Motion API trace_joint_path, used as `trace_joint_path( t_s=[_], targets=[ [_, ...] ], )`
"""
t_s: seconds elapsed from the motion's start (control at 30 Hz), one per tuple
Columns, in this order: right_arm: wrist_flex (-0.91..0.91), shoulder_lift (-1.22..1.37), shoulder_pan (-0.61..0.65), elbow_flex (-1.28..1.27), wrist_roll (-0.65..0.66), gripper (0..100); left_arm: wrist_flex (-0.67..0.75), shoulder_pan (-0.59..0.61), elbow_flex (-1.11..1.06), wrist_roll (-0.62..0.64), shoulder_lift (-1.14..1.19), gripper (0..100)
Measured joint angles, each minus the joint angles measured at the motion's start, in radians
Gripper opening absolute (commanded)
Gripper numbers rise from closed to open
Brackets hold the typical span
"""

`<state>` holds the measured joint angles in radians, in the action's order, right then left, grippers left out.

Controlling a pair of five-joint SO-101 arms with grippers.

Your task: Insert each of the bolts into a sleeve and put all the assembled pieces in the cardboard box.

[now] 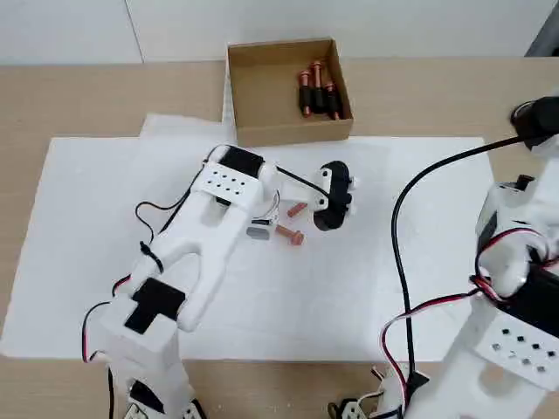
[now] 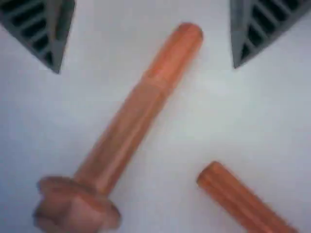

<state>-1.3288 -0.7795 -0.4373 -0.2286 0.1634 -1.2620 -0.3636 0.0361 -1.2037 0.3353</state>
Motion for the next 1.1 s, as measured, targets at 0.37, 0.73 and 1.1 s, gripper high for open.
trace_joint_path(
  t_s=[0.37,0.73,1.1],
  targets=[
    [0.0,0.0,0.0,0.0,0.0,0.5,0.06,-0.061,0.002,0.0,0.066,18],
    [0.0,0.0,0.0,-0.006,0.0,0.5,0.057,-0.089,0.0,0.0,0.135,7],
    [0.0,0.0,0.0,-0.014,0.0,0.5,0.052,-0.103,0.0,0.021,0.138,1]
  ],
)
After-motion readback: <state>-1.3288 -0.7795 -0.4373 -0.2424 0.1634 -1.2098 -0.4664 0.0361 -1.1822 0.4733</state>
